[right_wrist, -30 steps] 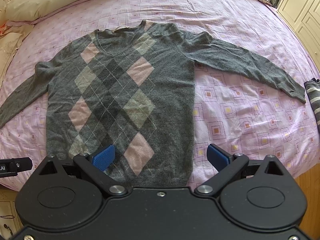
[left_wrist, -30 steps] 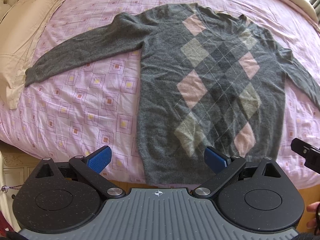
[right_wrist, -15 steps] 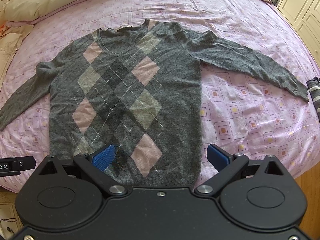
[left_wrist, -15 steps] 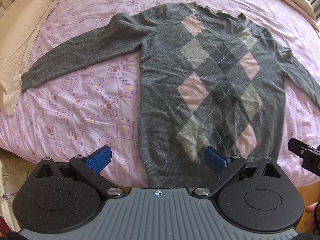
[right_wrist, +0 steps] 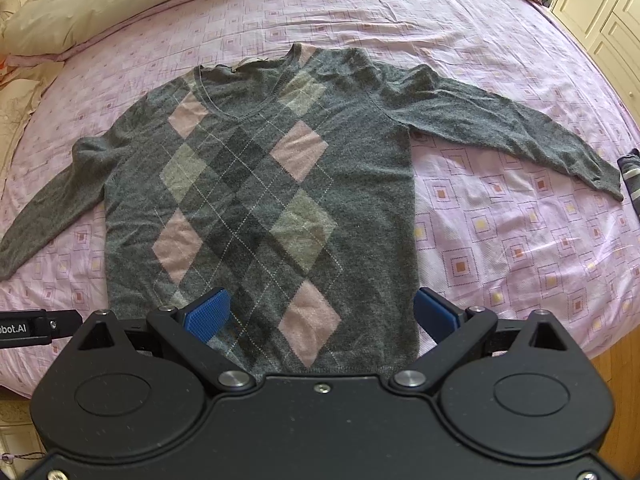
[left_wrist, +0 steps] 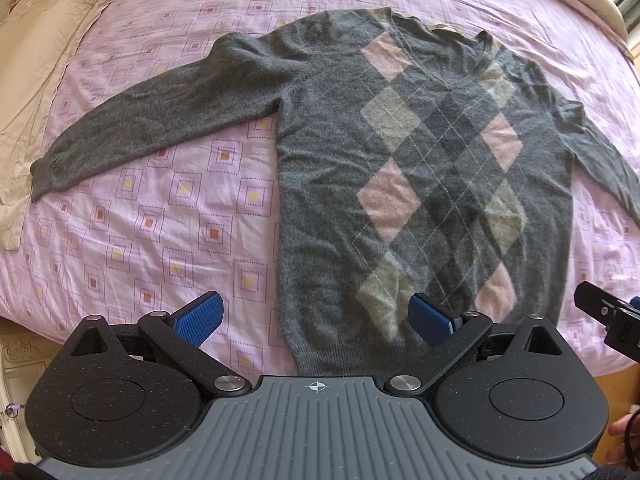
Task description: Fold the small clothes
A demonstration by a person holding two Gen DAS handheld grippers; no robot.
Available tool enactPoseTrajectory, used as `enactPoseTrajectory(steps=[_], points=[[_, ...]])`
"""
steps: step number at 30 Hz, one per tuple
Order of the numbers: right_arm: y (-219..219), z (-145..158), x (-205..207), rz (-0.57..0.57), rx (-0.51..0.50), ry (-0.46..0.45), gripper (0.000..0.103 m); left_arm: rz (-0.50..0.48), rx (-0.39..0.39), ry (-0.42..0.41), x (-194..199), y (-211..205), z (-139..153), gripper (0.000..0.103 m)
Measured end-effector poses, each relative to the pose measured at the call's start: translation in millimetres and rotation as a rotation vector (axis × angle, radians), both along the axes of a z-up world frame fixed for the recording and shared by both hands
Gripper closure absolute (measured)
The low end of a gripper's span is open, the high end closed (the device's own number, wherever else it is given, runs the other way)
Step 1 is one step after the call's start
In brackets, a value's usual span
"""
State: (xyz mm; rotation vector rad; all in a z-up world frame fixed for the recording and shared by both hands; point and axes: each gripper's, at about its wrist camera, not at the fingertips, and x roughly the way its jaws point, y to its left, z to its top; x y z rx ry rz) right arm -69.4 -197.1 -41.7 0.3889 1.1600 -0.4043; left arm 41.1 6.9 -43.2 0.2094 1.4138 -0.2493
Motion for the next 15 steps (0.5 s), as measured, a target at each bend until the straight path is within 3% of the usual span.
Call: enactPoseTrajectory(steps=[10, 15], points=[[-12.8, -3.9, 7.3, -0.014, -0.001, -0.048, 0.005, -0.039, 0.04, -0.004, 9.8, -16.6, -2.4, 0.003], [-26.3, -1.7, 8.9, -0.004, -0.032, -0.136, 0.005, -0.019, 0.052, -0.021, 13.6, -29.1, -0.8, 0.003]])
